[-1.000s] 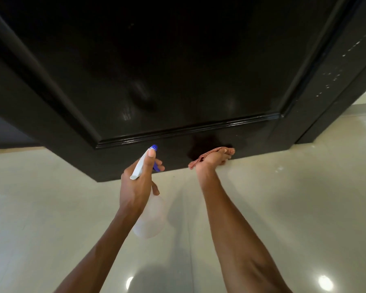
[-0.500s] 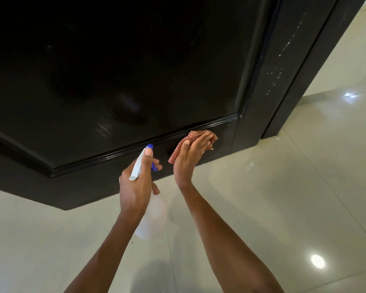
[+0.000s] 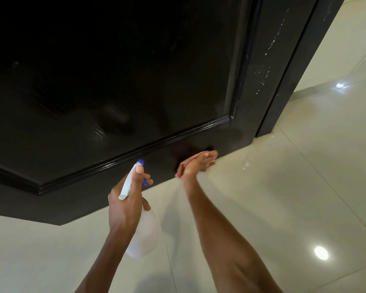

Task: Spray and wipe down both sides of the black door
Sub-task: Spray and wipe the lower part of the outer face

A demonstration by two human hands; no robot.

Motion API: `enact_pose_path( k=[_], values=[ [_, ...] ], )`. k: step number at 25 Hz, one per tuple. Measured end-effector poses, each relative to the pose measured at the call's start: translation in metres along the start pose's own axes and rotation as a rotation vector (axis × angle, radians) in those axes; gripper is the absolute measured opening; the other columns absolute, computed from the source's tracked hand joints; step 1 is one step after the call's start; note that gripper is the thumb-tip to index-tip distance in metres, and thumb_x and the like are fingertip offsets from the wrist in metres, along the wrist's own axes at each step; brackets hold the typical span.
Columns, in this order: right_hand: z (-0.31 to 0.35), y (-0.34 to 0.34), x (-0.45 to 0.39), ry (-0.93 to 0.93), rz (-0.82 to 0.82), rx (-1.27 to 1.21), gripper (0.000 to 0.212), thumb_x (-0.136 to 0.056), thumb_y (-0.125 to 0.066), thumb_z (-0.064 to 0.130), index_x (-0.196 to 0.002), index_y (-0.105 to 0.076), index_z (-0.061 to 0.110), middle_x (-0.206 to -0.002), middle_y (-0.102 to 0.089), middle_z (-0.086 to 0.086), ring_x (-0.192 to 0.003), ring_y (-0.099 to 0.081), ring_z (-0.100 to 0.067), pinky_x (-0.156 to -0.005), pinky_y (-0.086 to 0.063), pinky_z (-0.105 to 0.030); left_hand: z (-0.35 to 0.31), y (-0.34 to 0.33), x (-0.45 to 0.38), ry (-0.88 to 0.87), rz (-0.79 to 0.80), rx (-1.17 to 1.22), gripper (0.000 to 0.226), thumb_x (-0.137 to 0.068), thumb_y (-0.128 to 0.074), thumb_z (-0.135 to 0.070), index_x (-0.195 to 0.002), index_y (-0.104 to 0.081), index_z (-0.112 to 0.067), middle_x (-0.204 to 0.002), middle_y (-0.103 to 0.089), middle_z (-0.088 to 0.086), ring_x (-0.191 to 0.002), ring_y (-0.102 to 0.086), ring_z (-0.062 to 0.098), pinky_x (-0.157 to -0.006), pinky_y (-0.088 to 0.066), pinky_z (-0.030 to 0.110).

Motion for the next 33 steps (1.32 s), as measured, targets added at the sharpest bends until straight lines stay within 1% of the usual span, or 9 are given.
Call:
enact_pose_path(
  k=[5,8,10,13,18,21,24,29,33],
  values=[
    [0.027,0.015,0.011,-0.147,0.034,-0.121,0.061,-0.111,-0.009,0.049,-0.163,0.012,0.023,-0.171,0.018,0.003,-0.159,0.009,-0.021,-0.127,0.006,-0.042,-0.003,-0.026,-0.002,-0.012,0.062,-0.006,0.06,-0.093,-0.037,-0.074,-0.082,-0.071,-0.026,-0.078,-0.071,-0.002,-0.044,-0.059,0.01,-0.062,-0.045,0.028],
    [0.087,0.05,-0.047,0.046,0.045,-0.047,0.083,-0.1,-0.022,0.075,-0.164,0.008,0.031,-0.172,0.013,-0.006,-0.158,-0.009,-0.035,-0.127,-0.004,-0.054,-0.014,-0.042,-0.001,-0.034,0.115,0.009,0.061,-0.09,-0.038,-0.077,-0.081,-0.071,-0.027,-0.078,-0.072,-0.005,-0.045,-0.059,0.013,-0.061,-0.044,0.027],
    [0.105,0.055,-0.085,0.021,-0.061,-0.027,0.093,-0.091,-0.026,0.087,-0.16,0.016,0.042,-0.171,0.018,0.008,-0.16,0.007,-0.025,-0.127,0.003,-0.051,-0.027,-0.05,-0.001,-0.065,0.129,0.03,0.056,-0.093,-0.038,-0.069,-0.083,-0.071,-0.025,-0.08,-0.072,-0.009,-0.045,-0.059,0.013,-0.061,-0.043,0.026],
    [0.112,0.032,-0.068,0.112,-0.072,-0.078,0.075,-0.09,-0.008,0.087,-0.154,0.016,0.057,-0.167,0.021,0.023,-0.157,0.018,-0.012,-0.127,0.004,-0.052,-0.042,-0.06,-0.002,-0.104,0.129,0.033,0.055,-0.095,-0.035,-0.063,-0.086,-0.072,-0.023,-0.073,-0.068,-0.003,-0.045,-0.057,0.01,-0.061,-0.04,0.025],
    [0.096,0.0,0.012,0.442,0.059,0.059,0.068,-0.108,-0.02,0.049,-0.16,0.016,0.025,-0.165,0.028,0.009,-0.147,0.031,0.006,-0.122,0.018,-0.024,-0.045,-0.081,-0.007,-0.116,0.107,0.035,0.057,-0.095,-0.034,-0.065,-0.088,-0.072,-0.023,-0.083,-0.073,-0.002,-0.05,-0.062,0.014,-0.062,-0.04,0.024],
    [0.108,0.029,-0.062,0.316,-0.109,0.181,0.067,-0.112,-0.031,0.021,-0.163,0.012,0.016,-0.171,0.018,-0.002,-0.157,0.02,-0.018,-0.129,0.007,-0.045,-0.04,-0.088,-0.009,-0.09,0.137,0.038,0.056,-0.095,-0.035,-0.065,-0.087,-0.072,-0.024,-0.088,-0.074,-0.004,-0.044,-0.057,0.008,-0.066,-0.044,0.029],
    [0.123,0.062,-0.097,0.171,-0.178,-0.001,0.06,-0.112,-0.01,0.039,-0.164,0.007,0.013,-0.173,0.011,-0.004,-0.159,0.011,-0.023,-0.128,0.007,-0.045,-0.035,-0.09,-0.014,-0.054,0.132,0.062,0.057,-0.094,-0.035,-0.068,-0.085,-0.071,-0.025,-0.089,-0.074,-0.012,-0.045,-0.06,0.012,-0.068,-0.047,0.031],
    [0.071,0.048,-0.036,-0.067,-0.096,-0.083,0.063,-0.111,-0.008,0.049,-0.165,0.007,0.021,-0.173,0.012,0.0,-0.159,0.009,-0.022,-0.129,0.005,-0.044,-0.045,-0.097,-0.022,-0.072,0.111,0.067,0.056,-0.094,-0.033,-0.07,-0.085,-0.069,-0.028,-0.088,-0.073,-0.013,-0.049,-0.065,0.021,-0.066,-0.047,0.029],
    [0.084,0.059,-0.011,0.009,0.14,-0.096,0.068,-0.109,-0.007,0.047,-0.161,0.001,0.004,-0.159,-0.012,-0.039,-0.138,-0.029,-0.064,-0.109,-0.036,-0.07,-0.051,-0.1,-0.014,-0.114,0.106,0.075,0.056,-0.091,-0.034,-0.068,-0.088,-0.07,-0.025,-0.087,-0.072,-0.01,-0.05,-0.063,0.016,-0.062,-0.044,0.022]
  ],
)
Point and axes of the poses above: each hand's wrist, its own x-axis away from the middle knuckle, its own y-axis out of the back of the hand, z = x × y, the point moved 6 cm from there along -x, towards the middle knuckle
